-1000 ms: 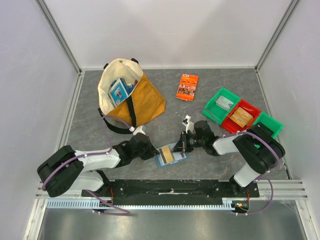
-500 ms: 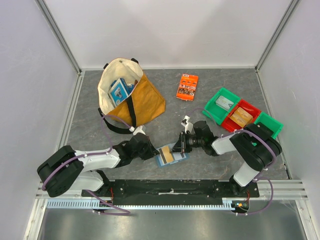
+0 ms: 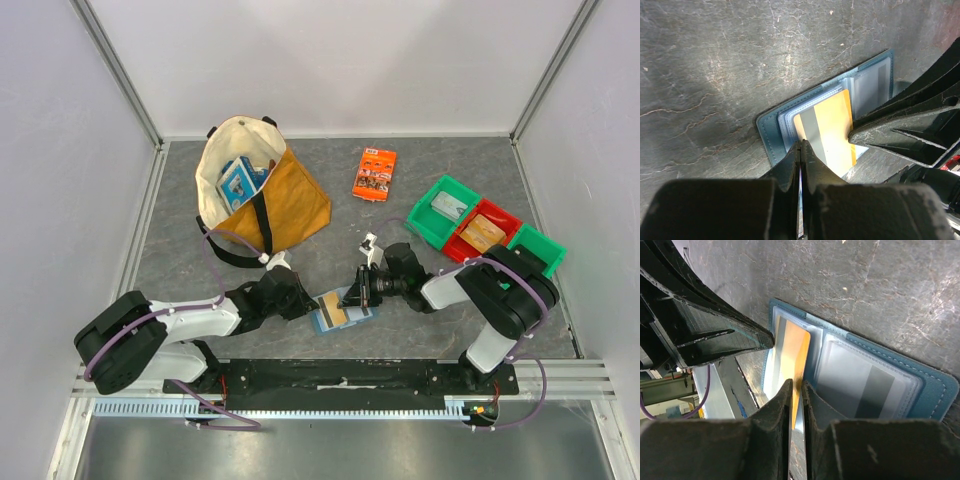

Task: Take the credit cards out of the card holder
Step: Remove the credit card from the card holder.

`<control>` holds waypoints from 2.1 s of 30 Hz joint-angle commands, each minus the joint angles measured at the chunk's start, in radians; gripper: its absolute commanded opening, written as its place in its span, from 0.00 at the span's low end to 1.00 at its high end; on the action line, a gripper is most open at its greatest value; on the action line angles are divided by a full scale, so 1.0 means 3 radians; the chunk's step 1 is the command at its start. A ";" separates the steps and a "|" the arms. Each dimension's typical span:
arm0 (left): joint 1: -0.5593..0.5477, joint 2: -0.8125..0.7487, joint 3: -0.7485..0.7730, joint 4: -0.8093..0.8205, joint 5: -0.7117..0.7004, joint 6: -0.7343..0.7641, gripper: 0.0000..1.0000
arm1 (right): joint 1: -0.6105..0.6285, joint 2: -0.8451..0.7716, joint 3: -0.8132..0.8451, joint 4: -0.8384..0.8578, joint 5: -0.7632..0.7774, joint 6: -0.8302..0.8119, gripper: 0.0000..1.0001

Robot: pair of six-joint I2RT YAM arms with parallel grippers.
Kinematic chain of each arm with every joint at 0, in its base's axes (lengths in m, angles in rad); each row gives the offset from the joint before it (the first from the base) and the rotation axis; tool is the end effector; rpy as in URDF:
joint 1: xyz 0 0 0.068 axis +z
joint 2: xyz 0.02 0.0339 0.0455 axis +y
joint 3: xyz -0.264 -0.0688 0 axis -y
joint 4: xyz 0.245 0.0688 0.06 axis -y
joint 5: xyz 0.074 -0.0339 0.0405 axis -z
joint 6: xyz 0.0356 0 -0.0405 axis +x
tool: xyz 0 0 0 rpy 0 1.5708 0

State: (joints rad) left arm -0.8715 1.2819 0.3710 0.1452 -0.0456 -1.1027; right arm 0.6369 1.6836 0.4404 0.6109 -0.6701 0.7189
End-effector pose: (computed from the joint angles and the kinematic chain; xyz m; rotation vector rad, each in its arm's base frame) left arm 0.1437 -0.1684 0.1338 -0.3157 2.5065 -0.8658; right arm 0.2020 0.1769 0.1029 -0.3279 2.4372 1.4268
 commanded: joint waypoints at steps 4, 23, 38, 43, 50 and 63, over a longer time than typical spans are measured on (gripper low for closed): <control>0.0006 0.0073 -0.0061 -0.0177 0.0075 -0.0011 0.02 | 0.0050 0.0079 0.0112 0.0142 -0.0083 0.0038 0.14; 0.0108 -0.0116 -0.0183 -0.0203 0.0050 -0.0001 0.02 | -0.0221 -0.0044 -0.0057 0.0075 -0.0216 -0.0075 0.00; 0.0001 -0.0071 0.0210 0.0012 0.0382 0.0331 0.32 | -0.0180 0.0084 -0.0021 0.0147 -0.0236 -0.0003 0.00; -0.0005 0.0205 0.0241 0.0027 0.0413 0.0342 0.22 | -0.0180 0.0079 -0.0016 0.0132 -0.0226 -0.0003 0.00; -0.0005 0.0329 0.0200 -0.0136 0.0362 0.0234 0.02 | -0.0200 0.0084 -0.0021 0.0116 -0.0195 0.0017 0.03; -0.0005 0.0298 0.0124 -0.0203 0.0310 0.0193 0.02 | -0.0231 0.0156 -0.0108 0.0469 -0.0180 0.0283 0.09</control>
State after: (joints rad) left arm -0.8684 1.3575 0.4301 0.1452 0.0631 -1.0424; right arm 0.5716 1.7161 0.4198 0.6685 -0.7288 0.7712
